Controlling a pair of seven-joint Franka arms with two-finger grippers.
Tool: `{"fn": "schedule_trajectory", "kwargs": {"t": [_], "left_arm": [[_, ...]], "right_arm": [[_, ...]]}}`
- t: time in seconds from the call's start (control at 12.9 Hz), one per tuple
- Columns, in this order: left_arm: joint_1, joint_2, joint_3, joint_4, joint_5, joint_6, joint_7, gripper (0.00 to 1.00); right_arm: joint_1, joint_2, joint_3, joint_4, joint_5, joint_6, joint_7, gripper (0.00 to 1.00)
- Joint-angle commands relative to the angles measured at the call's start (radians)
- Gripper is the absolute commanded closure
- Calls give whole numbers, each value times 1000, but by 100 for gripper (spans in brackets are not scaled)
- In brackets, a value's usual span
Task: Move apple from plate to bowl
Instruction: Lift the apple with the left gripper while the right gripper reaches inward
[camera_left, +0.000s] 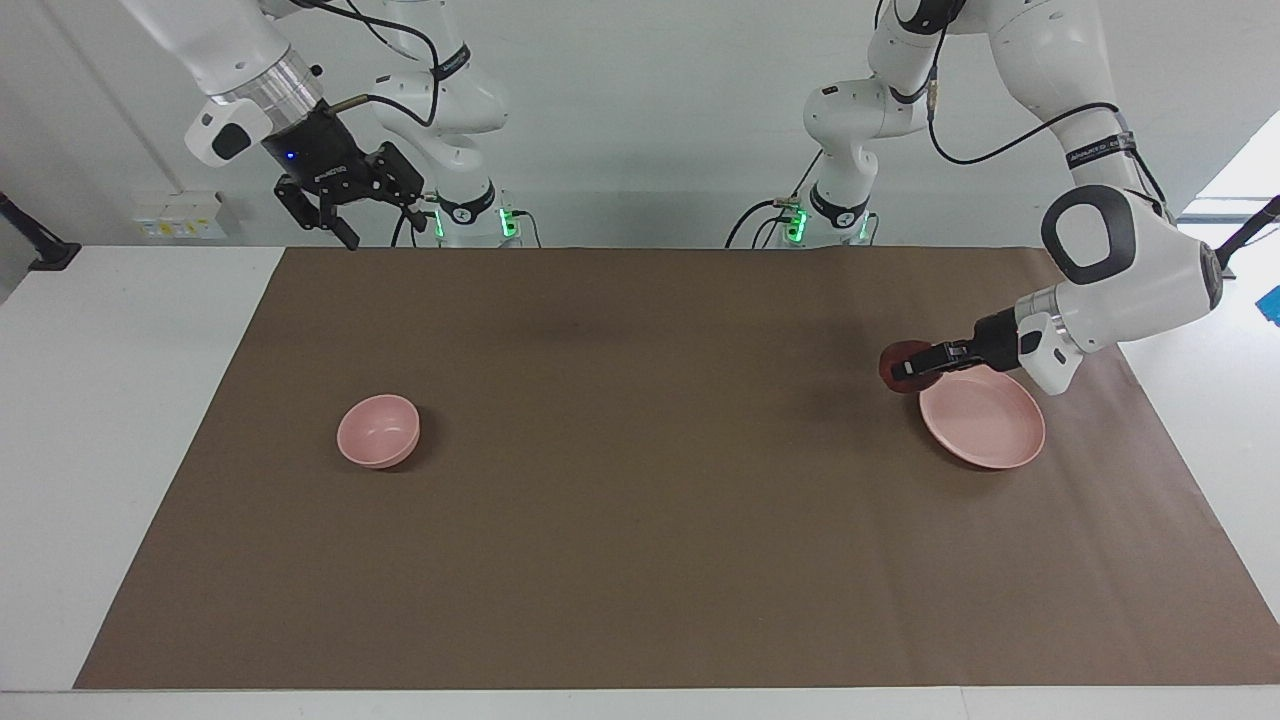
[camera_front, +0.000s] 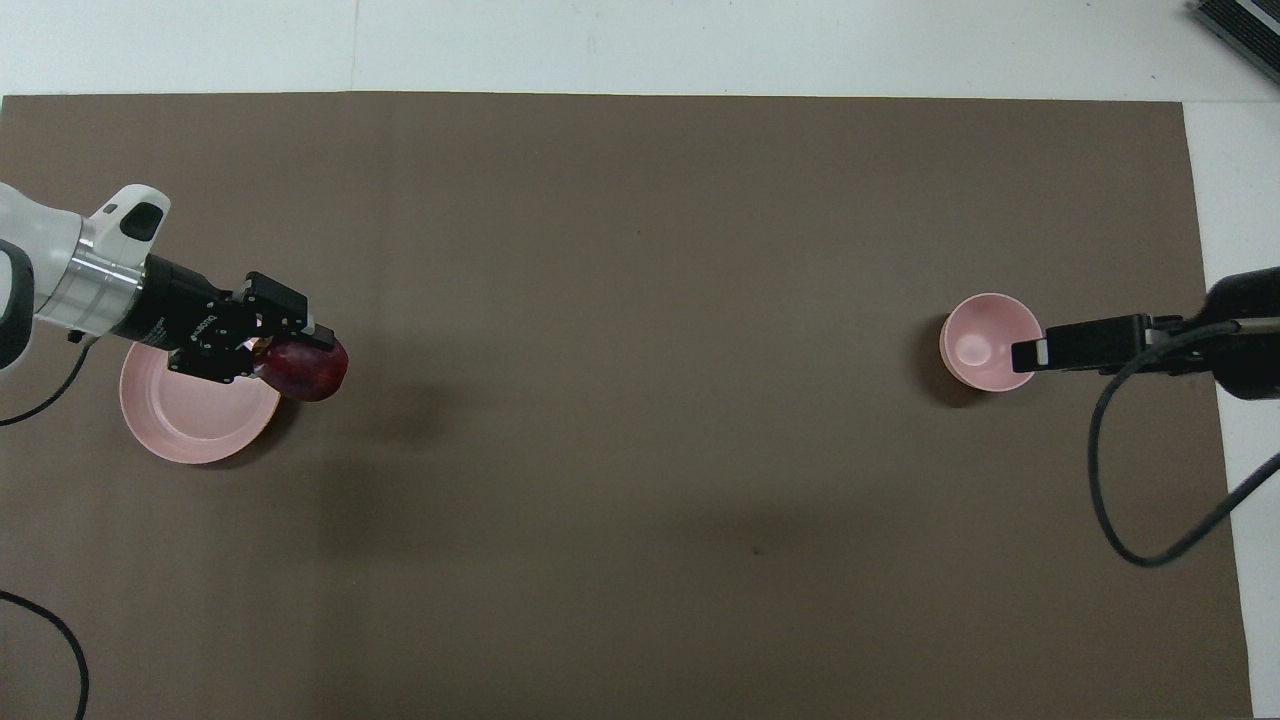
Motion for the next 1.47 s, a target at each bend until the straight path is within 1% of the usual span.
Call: {"fn": "schedule_trajectory", "kwargs": {"t": [0.0, 0.16, 0.31, 0.39, 0.47, 0.54, 0.62, 0.7, 0.78, 0.85, 0.93, 1.09, 1.16, 1.24, 1.4], "left_arm": [[-57, -8, 18, -22, 8, 34, -54, 100], [-59, -22, 18, -47, 10, 45, -73, 100], [-70, -25, 17, -56, 42, 45, -142, 100], [-70, -29, 15, -64, 42, 38, -145, 100], [-74, -32, 14, -65, 40, 48, -159, 100], [-91, -32, 14, -64, 39, 24, -186, 100], [-93, -32, 12, -68, 27, 6, -185, 100], [-100, -26, 12, -68, -13, 5, -189, 100], [-114, -29, 12, -68, -47, -13, -192, 100], [-117, -29, 12, -67, -55, -22, -195, 100], [-119, -28, 10, -62, -77, -39, -205, 100], [-152, -29, 6, -65, -218, -45, -377, 100], [-165, -29, 4, -65, -310, -39, -455, 100], [-191, -31, 4, -65, -379, -33, -511, 100], [-225, -31, 1, -65, -470, -9, -598, 100]], "right_arm": [[-8, 29, 4, -32, 82, 38, -95, 0], [-8, 68, 3, -33, 191, 50, -132, 0], [6, 93, 10, -33, 217, 95, -132, 0], [26, 98, 11, -39, 253, 103, -132, 0], [31, 96, 11, -63, 317, 109, -132, 0], [34, 95, 11, -89, 368, 115, -134, 0], [55, 93, 11, -98, 385, 126, -134, 0], [75, 95, 11, -102, 388, 133, -134, 0], [80, 93, 11, -120, 414, 136, -135, 0], [86, 90, 11, -149, 455, 144, -144, 0], [95, 87, 11, -178, 488, 159, -181, 0], [100, 86, 11, -227, 546, 172, -258, 0], [100, 84, 11, -249, 583, 179, -284, 0], [106, 81, 11, -262, 601, 192, -301, 0], [137, 75, 11, -281, 672, 205, -302, 0]]}}
